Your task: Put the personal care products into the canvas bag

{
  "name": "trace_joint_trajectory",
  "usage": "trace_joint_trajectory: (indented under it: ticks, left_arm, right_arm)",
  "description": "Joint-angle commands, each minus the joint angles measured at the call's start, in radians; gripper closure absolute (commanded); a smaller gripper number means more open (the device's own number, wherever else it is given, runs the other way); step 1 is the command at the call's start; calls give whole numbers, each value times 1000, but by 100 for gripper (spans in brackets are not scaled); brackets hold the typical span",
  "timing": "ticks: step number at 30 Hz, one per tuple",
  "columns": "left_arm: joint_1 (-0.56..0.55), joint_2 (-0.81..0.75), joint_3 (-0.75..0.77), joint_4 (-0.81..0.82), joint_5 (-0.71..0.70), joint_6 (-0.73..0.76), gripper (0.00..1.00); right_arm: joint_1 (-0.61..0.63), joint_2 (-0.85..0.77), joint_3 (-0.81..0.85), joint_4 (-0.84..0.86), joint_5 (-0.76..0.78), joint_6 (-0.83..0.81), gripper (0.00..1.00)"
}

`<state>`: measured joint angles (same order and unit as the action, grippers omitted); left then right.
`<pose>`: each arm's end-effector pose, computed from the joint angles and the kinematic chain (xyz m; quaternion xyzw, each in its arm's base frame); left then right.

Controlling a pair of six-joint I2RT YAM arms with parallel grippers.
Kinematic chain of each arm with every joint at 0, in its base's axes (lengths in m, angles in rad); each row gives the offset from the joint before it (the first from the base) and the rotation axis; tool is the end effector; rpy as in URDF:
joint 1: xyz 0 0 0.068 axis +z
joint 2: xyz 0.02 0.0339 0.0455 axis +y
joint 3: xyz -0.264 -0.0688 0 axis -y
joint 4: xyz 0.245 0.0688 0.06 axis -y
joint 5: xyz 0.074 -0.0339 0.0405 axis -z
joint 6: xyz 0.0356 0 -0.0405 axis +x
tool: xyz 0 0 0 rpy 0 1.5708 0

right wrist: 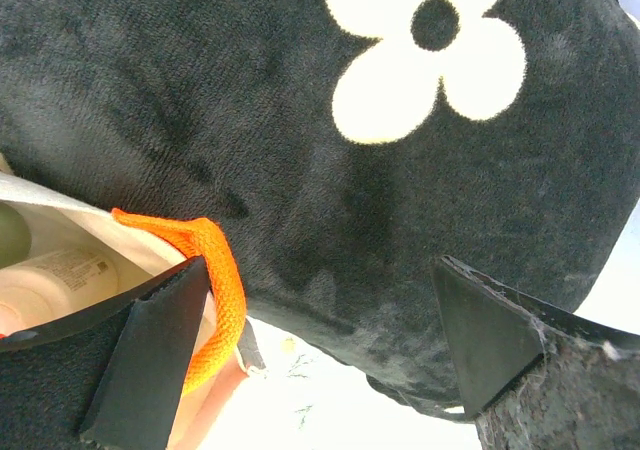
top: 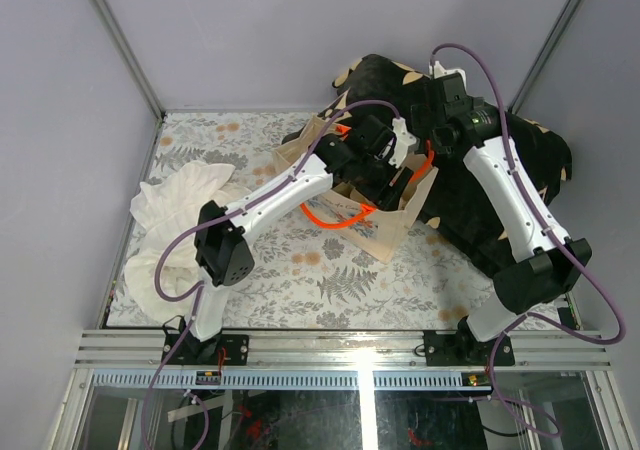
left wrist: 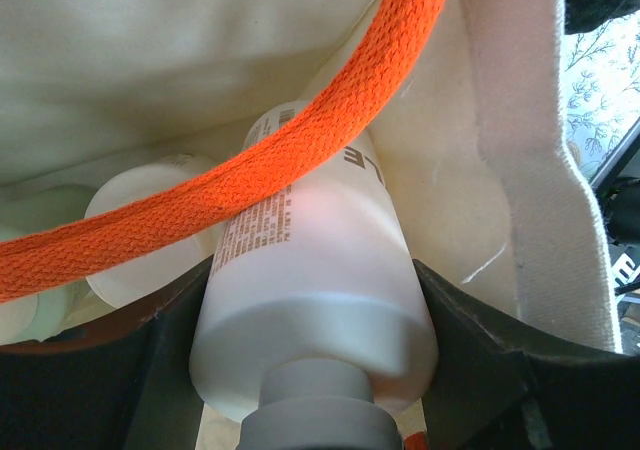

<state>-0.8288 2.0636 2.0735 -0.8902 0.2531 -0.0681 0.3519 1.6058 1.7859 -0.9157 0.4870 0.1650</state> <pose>0.3032 -0.3439 0.3249 0.3862 0.8509 -0.2526 0.2510 0.3228 0.1008 0.4095 0.0146 0.8924 -0.1125 0.4369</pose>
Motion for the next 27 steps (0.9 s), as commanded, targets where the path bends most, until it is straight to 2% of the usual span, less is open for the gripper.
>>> trace_joint_trajectory:
  ticks: [1,6,9,13,25,26,27]
  left_arm:
    - [-10,35,27,120,30,14,100]
    - [-8,44,16,135,10,10,100]
    - [-9,40,19,148,12,6,100]
    - [-10,46,28,151,13,6,100]
    - [-9,122,50,97,-54,36,100]
    - [-9,129,53,90,-52,38,97]
    - [-9,134,53,84,-51,36,89]
  right_arm:
    - [4,-119,31,85,36,34,1]
    - [5,-184,12,147,48,45,1]
    - [4,-214,-6,181,-3,25,1]
    - [1,-218,-7,169,-48,23,1]
    - [-8,-219,-19,159,-41,-2,1]
    - [-9,-218,-20,159,-41,-3,1]
    - [-12,-218,-20,159,-42,-5,1]
